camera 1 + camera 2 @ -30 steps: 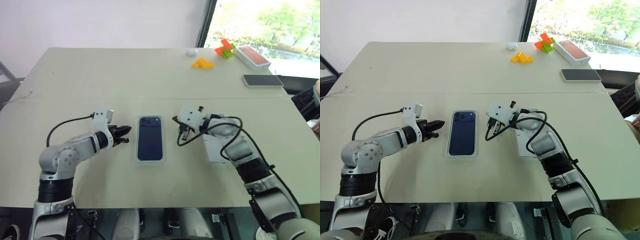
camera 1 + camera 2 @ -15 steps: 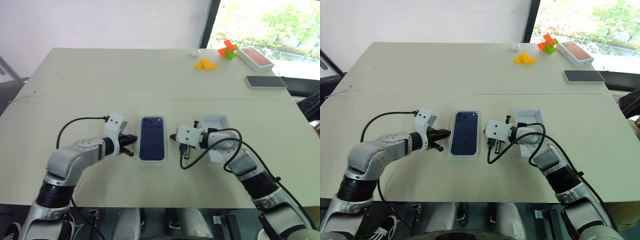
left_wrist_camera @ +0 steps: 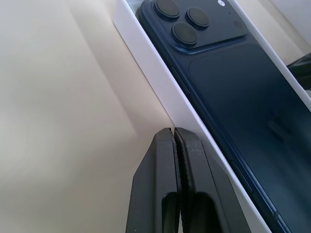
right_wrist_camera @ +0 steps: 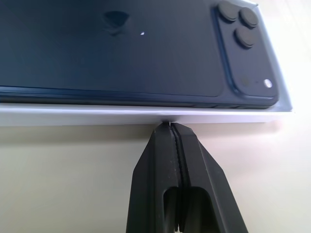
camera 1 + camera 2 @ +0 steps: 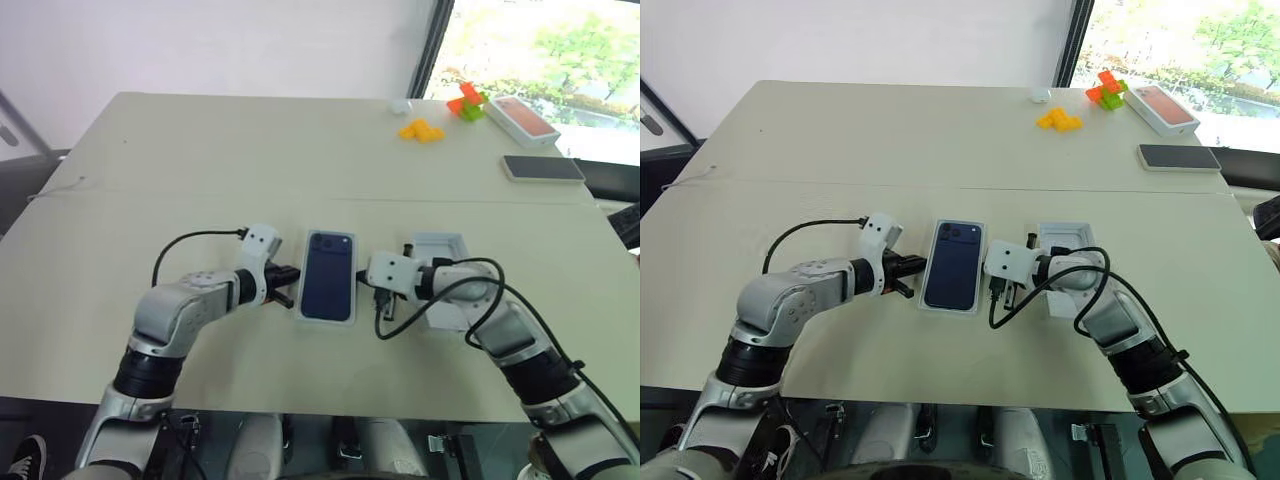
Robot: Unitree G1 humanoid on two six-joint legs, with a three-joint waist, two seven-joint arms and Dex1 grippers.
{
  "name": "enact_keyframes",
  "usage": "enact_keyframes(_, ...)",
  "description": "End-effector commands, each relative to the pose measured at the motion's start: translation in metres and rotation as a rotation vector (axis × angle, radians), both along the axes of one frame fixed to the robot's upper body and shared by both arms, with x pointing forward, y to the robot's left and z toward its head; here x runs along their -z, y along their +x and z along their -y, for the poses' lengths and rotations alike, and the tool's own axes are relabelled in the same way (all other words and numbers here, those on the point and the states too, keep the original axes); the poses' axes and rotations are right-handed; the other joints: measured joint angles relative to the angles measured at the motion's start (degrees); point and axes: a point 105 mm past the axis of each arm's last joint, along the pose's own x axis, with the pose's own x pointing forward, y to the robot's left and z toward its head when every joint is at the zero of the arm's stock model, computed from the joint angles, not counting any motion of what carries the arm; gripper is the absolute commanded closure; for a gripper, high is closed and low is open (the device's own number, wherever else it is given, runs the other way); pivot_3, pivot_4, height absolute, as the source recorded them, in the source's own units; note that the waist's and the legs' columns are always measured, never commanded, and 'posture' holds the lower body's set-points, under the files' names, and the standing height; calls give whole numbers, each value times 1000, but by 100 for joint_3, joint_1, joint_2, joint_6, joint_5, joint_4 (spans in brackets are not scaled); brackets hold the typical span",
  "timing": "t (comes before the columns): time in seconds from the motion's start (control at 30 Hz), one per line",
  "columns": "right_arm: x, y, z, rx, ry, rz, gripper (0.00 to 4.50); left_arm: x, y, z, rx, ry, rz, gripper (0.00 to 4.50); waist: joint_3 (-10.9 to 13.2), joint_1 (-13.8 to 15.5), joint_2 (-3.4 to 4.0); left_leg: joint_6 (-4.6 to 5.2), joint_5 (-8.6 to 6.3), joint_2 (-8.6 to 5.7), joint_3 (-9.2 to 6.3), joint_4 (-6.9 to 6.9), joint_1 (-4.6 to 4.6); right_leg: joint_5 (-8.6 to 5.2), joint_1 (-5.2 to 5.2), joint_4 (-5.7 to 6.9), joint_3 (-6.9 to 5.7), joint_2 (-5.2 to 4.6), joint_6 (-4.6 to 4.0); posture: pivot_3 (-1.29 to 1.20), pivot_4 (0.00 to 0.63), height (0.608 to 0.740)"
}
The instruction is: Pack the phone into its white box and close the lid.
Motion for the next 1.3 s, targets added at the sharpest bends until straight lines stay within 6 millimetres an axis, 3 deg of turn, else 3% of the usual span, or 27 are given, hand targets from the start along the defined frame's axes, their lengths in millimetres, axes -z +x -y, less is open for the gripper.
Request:
enact_keyframes(0.03, -11, 1, 3, -6, 8, 42, 4500, 9, -8, 21, 82, -11, -52, 4360, 0, -14, -1, 0, 0, 0, 0, 0, 0, 0, 0, 0, 0, 0, 0, 0, 150, 737)
enact_keyframes(0.3, -9, 8, 16, 23, -31, 62, 4500, 6, 0, 20, 85, -2, -29, 4360, 1, -12, -1, 0, 0, 1, 0, 0, 0, 0, -1, 0, -1, 3, 1, 0, 150, 737)
enact_keyframes(0.73, -14, 17, 5, 25, 17, 76, 4500, 2, 12, 20, 71, -10, -3, 4360, 1, -27, -1, 0, 0, 2, 0, -1, 0, 0, -2, 0, -1, 3, 2, 0, 150, 737)
enact_keyframes(1.03, -17, 18, 8, 31, 17, 79, 4500, 3, 9, 22, 82, 2, -2, 4360, 1, -27, -1, 0, 0, 3, 0, -1, 1, 0, -2, 0, -1, 4, 2, 0, 150, 737)
enact_keyframes(1.17, -20, 16, 14, 31, -2, 86, 4500, -1, 9, 14, 65, -7, 4, 4360, 1, -29, -2, 0, 0, 3, 0, -3, 1, -1, -3, 0, -1, 4, 2, 0, 150, 737)
enact_keyframes(1.3, -37, 16, 28, 49, -22, 126, 4500, -13, 3, 0, 61, -22, 26, 4360, 10, -34, 2, 0, 0, 3, 0, -8, -10, -1, -15, -1, -1, 4, 2, 0, 150, 737)
